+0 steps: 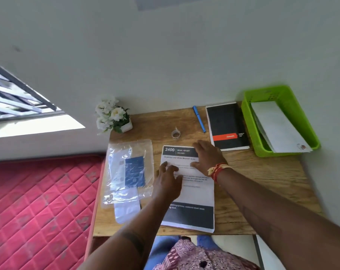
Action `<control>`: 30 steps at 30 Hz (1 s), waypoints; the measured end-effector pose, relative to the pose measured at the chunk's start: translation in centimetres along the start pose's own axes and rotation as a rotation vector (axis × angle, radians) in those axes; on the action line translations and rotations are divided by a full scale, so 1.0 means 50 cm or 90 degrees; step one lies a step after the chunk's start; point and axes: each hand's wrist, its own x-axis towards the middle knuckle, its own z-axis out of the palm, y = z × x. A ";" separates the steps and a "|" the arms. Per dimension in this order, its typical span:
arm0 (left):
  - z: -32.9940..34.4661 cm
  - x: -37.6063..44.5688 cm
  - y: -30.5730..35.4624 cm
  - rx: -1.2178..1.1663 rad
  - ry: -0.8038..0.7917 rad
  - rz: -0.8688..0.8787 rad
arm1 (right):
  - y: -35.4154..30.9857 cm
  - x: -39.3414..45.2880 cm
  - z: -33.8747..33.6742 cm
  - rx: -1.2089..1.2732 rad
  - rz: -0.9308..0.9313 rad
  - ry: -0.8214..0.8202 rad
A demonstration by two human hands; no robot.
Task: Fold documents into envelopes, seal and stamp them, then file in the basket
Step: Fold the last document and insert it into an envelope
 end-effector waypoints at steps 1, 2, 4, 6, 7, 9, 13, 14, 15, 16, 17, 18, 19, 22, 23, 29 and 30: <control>0.005 -0.006 -0.010 0.028 -0.015 0.022 | -0.002 0.003 0.003 -0.027 0.008 0.009; 0.007 -0.012 -0.015 0.045 -0.026 0.039 | -0.004 0.006 0.004 -0.049 0.017 0.019; 0.007 -0.019 -0.018 0.047 -0.036 0.060 | -0.007 0.009 0.000 -0.065 0.024 0.005; 0.004 -0.021 -0.021 0.042 -0.057 0.097 | -0.007 0.003 -0.013 -0.054 0.036 -0.033; 0.001 -0.021 -0.023 0.046 -0.074 0.124 | -0.006 -0.004 -0.019 -0.042 0.043 -0.040; -0.004 -0.020 -0.022 0.086 -0.114 0.188 | 0.006 -0.035 -0.024 0.022 0.060 -0.024; 0.005 -0.025 -0.001 0.217 -0.142 0.285 | 0.054 -0.137 -0.015 0.251 0.180 0.007; 0.012 -0.031 0.009 0.228 -0.138 0.291 | 0.067 -0.168 -0.012 0.288 0.228 0.019; 0.020 -0.038 0.019 0.232 -0.132 0.292 | 0.081 -0.195 -0.009 0.326 0.278 0.031; 0.031 -0.047 0.031 0.229 -0.126 0.293 | 0.094 -0.220 -0.008 0.362 0.326 0.042; 0.043 -0.056 0.042 0.225 -0.121 0.294 | 0.105 -0.241 -0.008 0.392 0.363 0.053; 0.053 -0.062 0.051 0.222 -0.120 0.295 | 0.115 -0.255 -0.010 0.417 0.389 0.066; 0.064 -0.067 0.063 0.221 -0.126 0.299 | 0.126 -0.269 -0.013 0.440 0.411 0.081; 0.092 -0.077 0.086 0.240 -0.160 0.315 | 0.135 -0.301 -0.021 0.437 0.400 0.106; 0.095 -0.075 0.088 0.248 -0.158 0.320 | 0.130 -0.309 -0.022 0.421 0.356 0.105; 0.096 -0.039 0.103 0.279 -0.194 0.351 | 0.114 -0.351 0.014 0.297 0.107 0.081; 0.092 -0.029 0.105 0.293 -0.196 0.364 | 0.112 -0.356 0.021 0.283 0.103 0.079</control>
